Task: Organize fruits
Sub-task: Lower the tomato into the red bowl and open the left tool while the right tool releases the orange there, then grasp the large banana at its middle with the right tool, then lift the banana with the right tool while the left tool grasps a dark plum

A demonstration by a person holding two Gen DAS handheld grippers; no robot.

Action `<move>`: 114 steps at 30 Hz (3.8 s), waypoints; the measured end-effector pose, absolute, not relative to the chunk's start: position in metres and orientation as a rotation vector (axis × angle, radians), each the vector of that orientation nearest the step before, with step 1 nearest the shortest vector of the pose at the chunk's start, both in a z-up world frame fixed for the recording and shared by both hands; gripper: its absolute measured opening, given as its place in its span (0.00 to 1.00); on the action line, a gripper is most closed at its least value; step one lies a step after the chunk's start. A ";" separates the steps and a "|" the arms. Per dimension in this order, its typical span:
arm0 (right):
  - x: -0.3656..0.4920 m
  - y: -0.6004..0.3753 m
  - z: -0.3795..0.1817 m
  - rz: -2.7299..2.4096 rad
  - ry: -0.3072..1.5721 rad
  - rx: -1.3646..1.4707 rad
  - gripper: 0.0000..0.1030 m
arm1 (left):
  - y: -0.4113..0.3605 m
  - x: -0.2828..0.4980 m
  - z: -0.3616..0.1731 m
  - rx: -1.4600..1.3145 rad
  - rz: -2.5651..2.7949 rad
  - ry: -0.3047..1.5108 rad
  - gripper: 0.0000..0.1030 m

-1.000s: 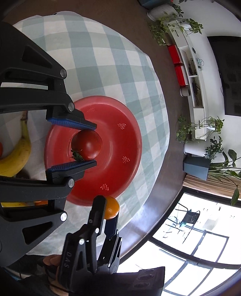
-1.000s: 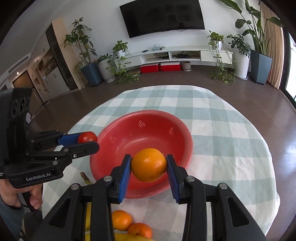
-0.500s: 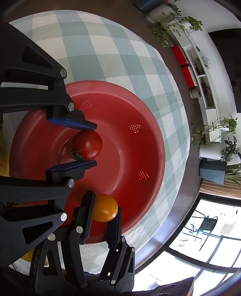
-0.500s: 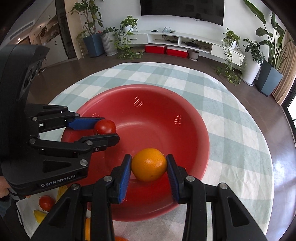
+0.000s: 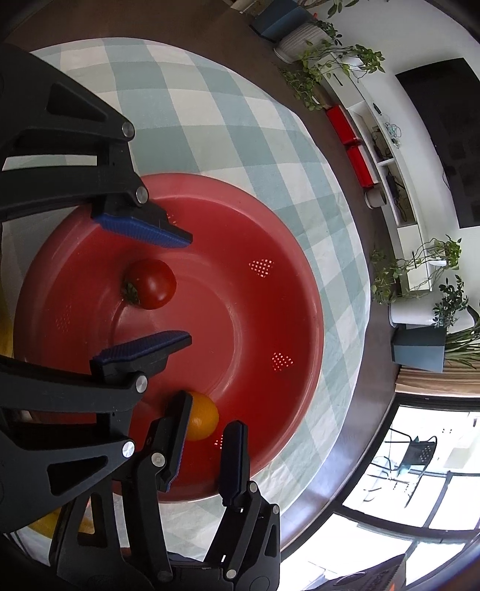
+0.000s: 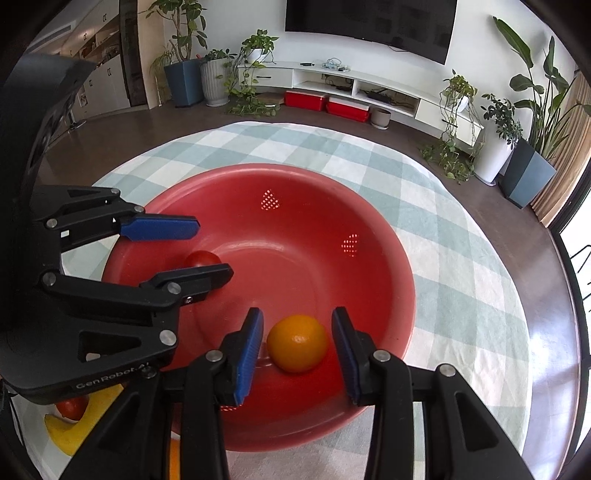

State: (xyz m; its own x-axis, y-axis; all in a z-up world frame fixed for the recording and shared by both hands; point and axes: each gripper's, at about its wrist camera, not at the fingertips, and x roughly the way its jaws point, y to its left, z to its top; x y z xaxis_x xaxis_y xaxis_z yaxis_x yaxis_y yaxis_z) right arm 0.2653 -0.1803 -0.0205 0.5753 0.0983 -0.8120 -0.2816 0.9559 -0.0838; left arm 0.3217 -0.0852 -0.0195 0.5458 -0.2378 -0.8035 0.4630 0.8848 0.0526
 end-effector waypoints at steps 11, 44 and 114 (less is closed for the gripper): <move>0.217 -0.200 0.036 0.145 0.748 -0.203 0.72 | -0.061 0.272 0.035 0.207 -0.446 0.773 0.88; 0.048 -0.193 -0.004 0.347 0.795 0.536 0.75 | 0.032 0.011 -0.007 -0.119 -0.468 0.705 1.00; 0.062 -0.259 -0.038 0.432 0.835 0.956 0.34 | -0.010 0.064 -0.002 0.034 -0.508 0.792 0.99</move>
